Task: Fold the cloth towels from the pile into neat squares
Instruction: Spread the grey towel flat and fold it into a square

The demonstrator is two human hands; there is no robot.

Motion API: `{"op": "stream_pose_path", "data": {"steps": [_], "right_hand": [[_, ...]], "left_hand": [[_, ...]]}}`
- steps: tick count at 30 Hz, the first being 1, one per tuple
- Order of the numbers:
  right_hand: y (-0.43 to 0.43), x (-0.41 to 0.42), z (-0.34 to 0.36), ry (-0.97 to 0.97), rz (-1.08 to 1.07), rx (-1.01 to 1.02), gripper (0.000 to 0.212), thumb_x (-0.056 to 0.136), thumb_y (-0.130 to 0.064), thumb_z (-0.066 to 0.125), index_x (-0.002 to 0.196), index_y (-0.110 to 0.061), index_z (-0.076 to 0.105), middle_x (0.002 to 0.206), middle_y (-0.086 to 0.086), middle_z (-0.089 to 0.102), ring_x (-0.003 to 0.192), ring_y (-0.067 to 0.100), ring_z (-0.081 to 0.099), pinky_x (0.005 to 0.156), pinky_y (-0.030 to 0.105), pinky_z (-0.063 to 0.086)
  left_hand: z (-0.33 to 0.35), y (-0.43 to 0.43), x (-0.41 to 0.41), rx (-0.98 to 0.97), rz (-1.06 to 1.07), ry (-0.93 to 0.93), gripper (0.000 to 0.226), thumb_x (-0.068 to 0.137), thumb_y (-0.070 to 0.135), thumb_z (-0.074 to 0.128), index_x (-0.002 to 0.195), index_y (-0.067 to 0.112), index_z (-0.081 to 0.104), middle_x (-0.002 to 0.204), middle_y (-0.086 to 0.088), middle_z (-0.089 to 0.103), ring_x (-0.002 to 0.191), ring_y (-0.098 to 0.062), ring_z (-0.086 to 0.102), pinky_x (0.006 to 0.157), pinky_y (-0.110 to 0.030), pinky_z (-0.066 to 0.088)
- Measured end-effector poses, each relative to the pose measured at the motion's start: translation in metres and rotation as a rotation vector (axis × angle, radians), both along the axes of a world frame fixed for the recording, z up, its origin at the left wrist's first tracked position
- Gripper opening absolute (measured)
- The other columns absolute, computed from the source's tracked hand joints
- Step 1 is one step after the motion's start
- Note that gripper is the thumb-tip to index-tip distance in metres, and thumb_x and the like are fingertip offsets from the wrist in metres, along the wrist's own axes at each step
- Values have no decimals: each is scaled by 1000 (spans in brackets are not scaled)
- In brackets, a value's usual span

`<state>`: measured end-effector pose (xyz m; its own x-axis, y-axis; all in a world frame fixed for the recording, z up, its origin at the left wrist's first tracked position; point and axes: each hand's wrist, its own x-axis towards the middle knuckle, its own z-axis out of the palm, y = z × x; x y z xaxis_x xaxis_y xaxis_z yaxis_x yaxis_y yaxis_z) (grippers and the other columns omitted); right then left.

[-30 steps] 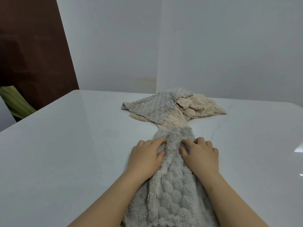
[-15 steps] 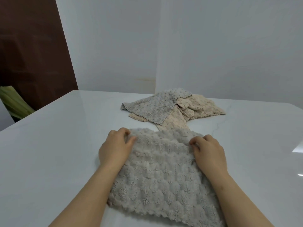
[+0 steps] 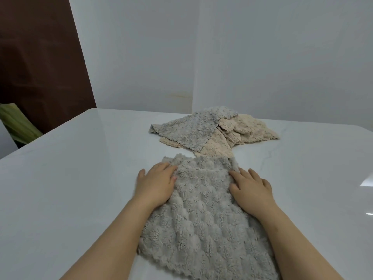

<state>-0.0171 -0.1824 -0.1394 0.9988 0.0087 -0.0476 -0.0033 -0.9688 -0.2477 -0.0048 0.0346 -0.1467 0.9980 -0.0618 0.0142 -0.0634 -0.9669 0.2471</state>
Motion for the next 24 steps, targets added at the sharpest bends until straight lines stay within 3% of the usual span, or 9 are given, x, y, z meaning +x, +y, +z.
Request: {"op": "stream_pose_path", "data": {"steps": [3,6,10,14,17,20,24], "right_hand": [[1,-2,3,-90,1,12,53,97,-30,29,148,-29,12,158,-7,5,146,22,-1,116,41,7],[1,-1,6,-199,-18,28,59,97,-34,30,149,-30,1,158,-6,-8,146,22,-8,117,41,3],[-2,4,1,-103,-69,5,59,96,-44,32,148,-34,7,158,-1,-14,145,28,-9,117,46,4],[-3,2,4,-89,-45,-54,55,97,-49,27,147,-33,14,158,-2,-12,146,25,-9,117,46,4],[-3,-5,5,14,44,-56,56,96,-54,23,147,-32,15,159,-6,3,146,19,1,116,45,7],[-5,-15,4,81,52,-31,58,95,-56,22,147,-33,13,158,-7,6,147,18,2,116,46,7],[-11,-34,9,-14,40,-6,55,96,-53,24,147,-35,13,158,-9,8,146,17,4,116,45,7]], "left_hand": [[0,-3,-2,-60,7,-196,44,97,18,34,140,25,32,145,9,33,137,-11,27,110,-40,23],[1,-4,-3,-72,40,-335,51,96,16,34,145,21,22,152,6,19,143,-13,13,115,-43,17],[-2,-4,-1,10,96,-132,52,99,31,25,149,22,11,158,5,-10,146,-20,-11,117,-47,4],[6,-1,-4,49,85,-125,47,99,36,23,146,28,24,159,5,-4,146,-17,-10,117,-47,-1],[8,-4,-11,49,-50,-35,50,97,49,22,146,35,19,159,7,3,147,-14,-2,117,-47,-2],[1,-3,-19,127,-102,131,58,93,60,16,147,40,6,159,7,-3,147,-15,-6,117,-48,-3],[0,-4,-24,120,-93,82,57,94,59,14,147,40,6,159,7,-3,147,-15,-6,117,-48,-4]]}}
